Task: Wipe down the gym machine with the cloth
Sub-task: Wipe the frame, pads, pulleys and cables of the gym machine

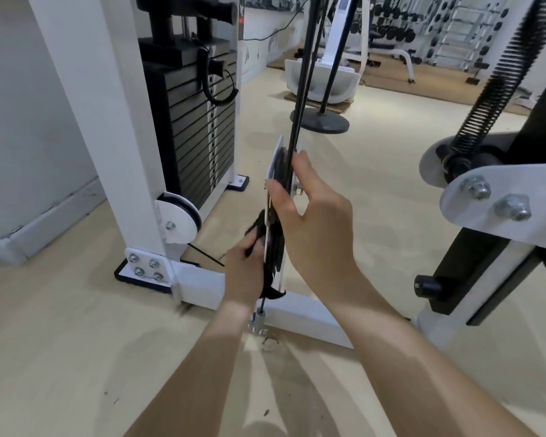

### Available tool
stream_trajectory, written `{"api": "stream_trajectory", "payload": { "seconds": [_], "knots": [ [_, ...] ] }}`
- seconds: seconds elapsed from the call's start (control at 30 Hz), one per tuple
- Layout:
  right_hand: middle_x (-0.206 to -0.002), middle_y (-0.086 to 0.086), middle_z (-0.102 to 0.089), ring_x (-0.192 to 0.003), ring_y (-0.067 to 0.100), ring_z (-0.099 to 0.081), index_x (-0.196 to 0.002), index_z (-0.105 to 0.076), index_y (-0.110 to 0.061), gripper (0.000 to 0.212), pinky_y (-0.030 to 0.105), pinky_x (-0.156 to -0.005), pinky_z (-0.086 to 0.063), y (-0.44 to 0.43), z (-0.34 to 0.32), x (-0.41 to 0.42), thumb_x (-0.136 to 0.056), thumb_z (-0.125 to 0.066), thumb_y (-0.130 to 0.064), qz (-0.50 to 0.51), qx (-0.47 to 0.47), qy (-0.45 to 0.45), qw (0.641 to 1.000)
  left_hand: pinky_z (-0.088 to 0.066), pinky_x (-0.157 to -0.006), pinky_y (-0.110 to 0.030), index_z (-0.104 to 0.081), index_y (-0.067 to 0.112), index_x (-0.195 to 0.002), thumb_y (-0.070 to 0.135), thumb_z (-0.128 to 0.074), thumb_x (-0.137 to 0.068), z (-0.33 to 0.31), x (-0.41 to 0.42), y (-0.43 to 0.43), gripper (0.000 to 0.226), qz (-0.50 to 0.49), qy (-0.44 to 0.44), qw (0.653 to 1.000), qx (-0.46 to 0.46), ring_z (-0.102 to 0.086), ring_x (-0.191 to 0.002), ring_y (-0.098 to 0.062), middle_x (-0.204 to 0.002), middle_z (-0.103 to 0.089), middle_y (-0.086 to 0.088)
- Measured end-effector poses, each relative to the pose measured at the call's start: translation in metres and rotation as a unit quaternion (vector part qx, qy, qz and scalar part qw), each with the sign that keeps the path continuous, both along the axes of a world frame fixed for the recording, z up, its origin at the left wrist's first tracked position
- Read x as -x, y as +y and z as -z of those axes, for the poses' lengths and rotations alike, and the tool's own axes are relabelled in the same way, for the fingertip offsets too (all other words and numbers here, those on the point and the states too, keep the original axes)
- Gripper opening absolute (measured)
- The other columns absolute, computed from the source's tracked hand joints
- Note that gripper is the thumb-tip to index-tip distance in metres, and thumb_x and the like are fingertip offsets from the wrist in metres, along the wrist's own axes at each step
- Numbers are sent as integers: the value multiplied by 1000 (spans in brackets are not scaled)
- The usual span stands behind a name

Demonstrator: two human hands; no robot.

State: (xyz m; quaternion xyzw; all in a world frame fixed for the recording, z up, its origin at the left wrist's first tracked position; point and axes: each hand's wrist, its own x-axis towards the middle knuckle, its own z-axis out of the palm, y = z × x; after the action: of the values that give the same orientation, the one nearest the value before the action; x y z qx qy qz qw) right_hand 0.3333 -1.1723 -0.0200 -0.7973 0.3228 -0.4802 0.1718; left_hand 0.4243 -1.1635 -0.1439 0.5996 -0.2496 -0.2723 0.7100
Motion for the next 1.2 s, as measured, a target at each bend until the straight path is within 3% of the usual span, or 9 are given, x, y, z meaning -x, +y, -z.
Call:
{"api": "stream_trajectory", "payload": {
  "seconds": [0.17, 0.2, 0.23, 0.27, 0.57, 0.7, 0.83, 1.07, 1.2],
  "knots": [
    [-144, -5, -50, -124, 8, -53, -143, -46, -27, 52, 26, -104, -43, -10, 7, 12, -93, -60, -23, -72, -130, -60, 987, -50, -60, -26, -60, 30, -53, 41, -47, -98, 40, 6, 15, 48, 245, 65, 955, -155, -58, -59, -15, -60, -60, -1],
    [-146, -7, -49, -127, 7, -51, -145, -42, -28, 54, 29, -105, -42, -12, 9, 15, -94, -58, -20, -86, -133, -50, 986, -49, -55, -20, -62, 36, -49, 88, -10, -50, 37, 1, 17, 74, 308, 25, 943, -123, -61, -54, -9, -56, -63, 2],
    [-146, -7, -49, -128, 6, -50, -146, -39, -28, 55, 31, -106, -42, -14, 10, 17, -95, -56, -17, -98, -131, -41, 986, -47, -45, -18, -65, 31, -51, -10, -57, -46, 52, -11, 20, 42, 395, 64, 915, -55, -59, -45, -10, -50, -62, -4],
    [-144, -8, -50, -126, 5, -51, -148, -37, -28, 56, 33, -105, -44, -14, 12, 19, -96, -53, -14, -109, -128, -35, 985, -43, -35, -23, -68, 18, -56, 25, -57, -89, 57, -25, 10, 36, 444, -72, 885, 118, -56, -35, -12, -44, -60, -11],
    [-152, -12, -37, -138, 0, -33, -150, -28, -33, 54, 36, -110, -40, -32, 73, 56, -101, -41, -14, -75, -141, 25, 987, -56, -74, -36, -60, 43, -118, 16, -58, -90, 57, 28, 84, 39, 36, 79, 995, -52, -68, -85, -19, -94, -71, 3],
    [-159, -10, -21, -145, 6, -22, -149, -29, -32, 55, 17, -111, -21, -28, 140, 95, -100, -39, -9, -21, -299, 160, 941, -42, -81, -8, -58, 44, -117, 13, -70, -79, 78, 90, 109, 50, 12, -272, 956, -111, -59, -95, 3, -104, -65, 20],
    [-160, 1, -18, -148, 11, -14, -151, -26, -15, 58, 16, -113, -14, -10, 186, 125, -95, -41, -6, 1, -320, 297, 900, -55, -81, -38, -63, 11, -126, -7, -71, -72, 100, 84, 46, 57, 79, -546, 816, -173, -59, -109, -35, -126, -59, -15],
    [-162, 3, 7, -150, 15, 2, -155, -2, -18, 74, 30, -100, -42, -30, 202, 174, -91, -36, -2, 56, -236, 430, 869, -15, -118, -34, -19, 7, -151, 12, -43, -92, 133, 113, -22, 64, 154, -594, 725, -311, -21, -144, -28, -157, -20, -14],
    [-151, 17, -37, -139, 31, -37, -146, -32, 1, 64, 34, -97, -48, -24, 202, 211, -84, -43, -9, 159, -193, 422, 871, -11, -121, -41, -24, 3, -150, 14, -47, -96, 135, 211, -41, 60, 250, -614, 723, -195, -18, -147, -32, -157, -21, -19]
  ]
}}
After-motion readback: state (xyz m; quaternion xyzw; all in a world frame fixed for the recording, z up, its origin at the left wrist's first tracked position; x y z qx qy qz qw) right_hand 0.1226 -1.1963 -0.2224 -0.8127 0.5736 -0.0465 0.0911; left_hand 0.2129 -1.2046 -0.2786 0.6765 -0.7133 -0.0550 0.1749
